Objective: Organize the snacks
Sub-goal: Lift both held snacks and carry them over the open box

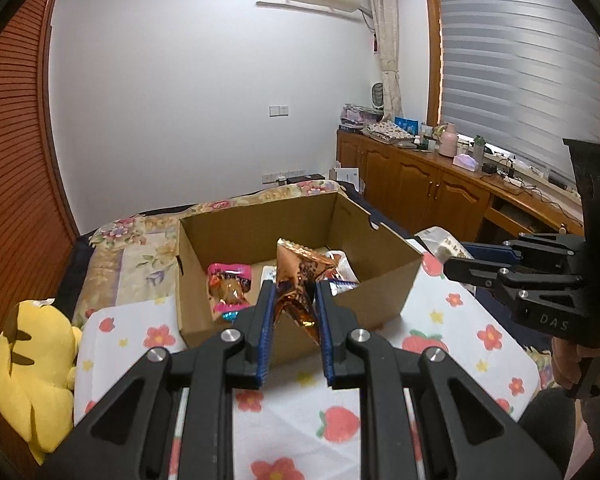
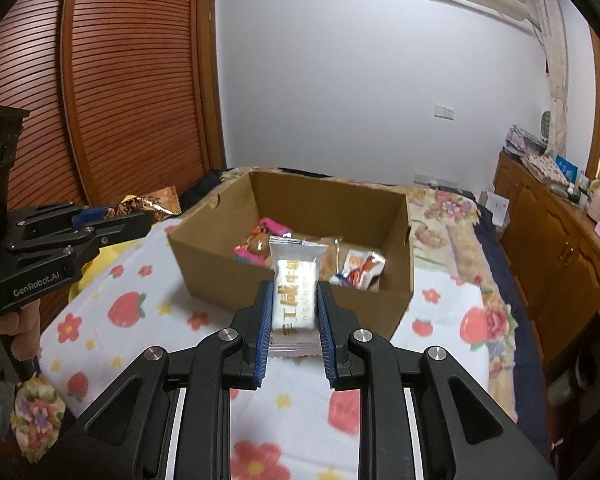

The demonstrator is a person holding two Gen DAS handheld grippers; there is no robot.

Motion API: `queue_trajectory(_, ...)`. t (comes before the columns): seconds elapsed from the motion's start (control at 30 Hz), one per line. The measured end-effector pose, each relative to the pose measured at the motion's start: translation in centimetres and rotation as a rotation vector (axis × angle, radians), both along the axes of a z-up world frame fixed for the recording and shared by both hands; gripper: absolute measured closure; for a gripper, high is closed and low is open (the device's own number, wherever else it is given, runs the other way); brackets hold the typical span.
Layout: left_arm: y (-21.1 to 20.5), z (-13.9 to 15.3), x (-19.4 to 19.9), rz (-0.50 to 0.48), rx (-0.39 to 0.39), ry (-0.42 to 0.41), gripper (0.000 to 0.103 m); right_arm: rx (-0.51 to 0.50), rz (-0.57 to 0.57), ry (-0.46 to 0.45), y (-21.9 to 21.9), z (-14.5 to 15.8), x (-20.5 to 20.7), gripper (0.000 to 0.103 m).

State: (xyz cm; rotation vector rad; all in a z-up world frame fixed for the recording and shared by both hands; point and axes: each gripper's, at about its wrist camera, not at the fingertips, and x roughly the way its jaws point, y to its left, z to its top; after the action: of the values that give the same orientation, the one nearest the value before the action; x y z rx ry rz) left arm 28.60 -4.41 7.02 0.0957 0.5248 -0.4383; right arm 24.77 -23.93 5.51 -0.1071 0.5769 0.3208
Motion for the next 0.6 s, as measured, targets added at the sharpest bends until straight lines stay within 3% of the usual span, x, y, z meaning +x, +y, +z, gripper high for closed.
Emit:
queue_trajectory(0.27, -0.8, -2.3, 6.0, 0.012, 0.011, 0.046, 0.086, 0.008, 0.010, 0.012, -0.6, -0.3, 5.5, 0.083)
queue_trajectory(0.6, -1.9, -5.6, 13.5, 0.017, 0.051, 0.122, 0.086, 0.003, 0.043, 0.072, -0.6, -3.3, 13.3, 0.083)
